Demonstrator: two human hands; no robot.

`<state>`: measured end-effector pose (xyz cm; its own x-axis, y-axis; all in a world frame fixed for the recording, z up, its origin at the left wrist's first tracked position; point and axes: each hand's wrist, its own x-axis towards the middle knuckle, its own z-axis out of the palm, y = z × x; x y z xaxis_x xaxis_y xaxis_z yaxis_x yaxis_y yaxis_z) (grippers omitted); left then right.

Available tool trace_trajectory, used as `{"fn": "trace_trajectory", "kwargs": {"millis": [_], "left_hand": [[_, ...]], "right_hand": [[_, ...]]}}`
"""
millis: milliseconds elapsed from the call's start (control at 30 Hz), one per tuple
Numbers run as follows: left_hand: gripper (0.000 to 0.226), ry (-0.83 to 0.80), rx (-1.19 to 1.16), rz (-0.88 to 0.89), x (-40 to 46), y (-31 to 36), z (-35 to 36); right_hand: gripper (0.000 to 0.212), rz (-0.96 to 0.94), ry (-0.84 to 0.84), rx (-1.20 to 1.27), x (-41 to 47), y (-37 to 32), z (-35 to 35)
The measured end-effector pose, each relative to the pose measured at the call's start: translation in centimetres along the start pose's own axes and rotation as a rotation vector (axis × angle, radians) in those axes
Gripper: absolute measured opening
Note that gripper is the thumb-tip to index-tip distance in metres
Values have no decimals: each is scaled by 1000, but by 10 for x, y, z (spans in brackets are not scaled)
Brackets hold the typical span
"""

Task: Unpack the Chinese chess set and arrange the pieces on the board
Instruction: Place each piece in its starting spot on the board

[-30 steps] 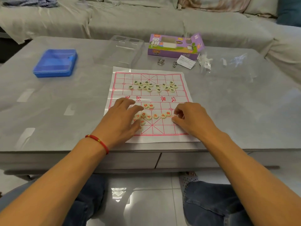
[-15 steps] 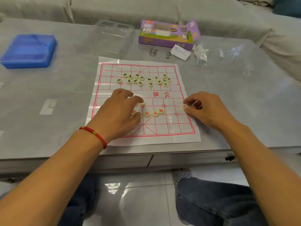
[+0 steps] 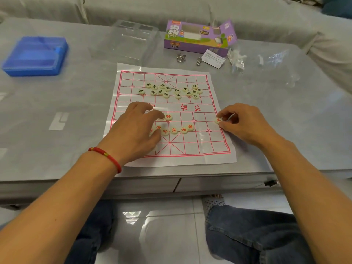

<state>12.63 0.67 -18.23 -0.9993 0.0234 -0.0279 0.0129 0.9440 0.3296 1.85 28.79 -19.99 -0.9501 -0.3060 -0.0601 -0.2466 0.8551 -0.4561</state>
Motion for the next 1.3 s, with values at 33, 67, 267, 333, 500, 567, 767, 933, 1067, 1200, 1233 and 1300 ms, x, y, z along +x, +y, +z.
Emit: {"fn": "trace_trajectory", "kwargs": {"millis": [33, 67, 267, 333, 500, 567, 767, 933, 1067, 1200, 1233, 1300], "left_hand": [[48, 1, 0, -1, 0, 0, 0], [48, 2, -1, -2, 0, 0, 0], [46, 7, -5, 2, 1, 1, 1], [46, 9, -13, 3, 1, 1, 1], [47, 6, -14, 8, 0, 2, 3], [46, 10, -12, 6, 0, 2, 3], [45, 20, -8, 2, 0, 2, 2], [45, 31, -18, 3, -1, -1, 0], [45, 30, -23, -7, -2, -2, -2], [45, 33, -27, -27, -2, -5, -6], [45, 39, -24, -34, -2, -7, -7], [45, 57, -12, -50, -2, -9, -10]], "right_hand": [[27, -3, -3, -1, 0, 0, 0], [27, -6, -6, -1, 0, 0, -1], [33, -33, 14, -4, -5, -7, -4], [30, -111, 44, -44, -6, -19, -1], [36, -309, -65, -130, -11, -64, 21], [37, -326, -88, -147, -10, -73, 28], [28, -323, -105, -110, -2, -76, 26], [29, -248, 5, -55, 8, -63, 10], [34, -201, -80, -66, 11, -52, 16], [38, -179, -107, -61, 10, -54, 15], [39, -173, -96, -81, 10, -54, 13], [39, -174, -65, -132, 10, -54, 10]]}}
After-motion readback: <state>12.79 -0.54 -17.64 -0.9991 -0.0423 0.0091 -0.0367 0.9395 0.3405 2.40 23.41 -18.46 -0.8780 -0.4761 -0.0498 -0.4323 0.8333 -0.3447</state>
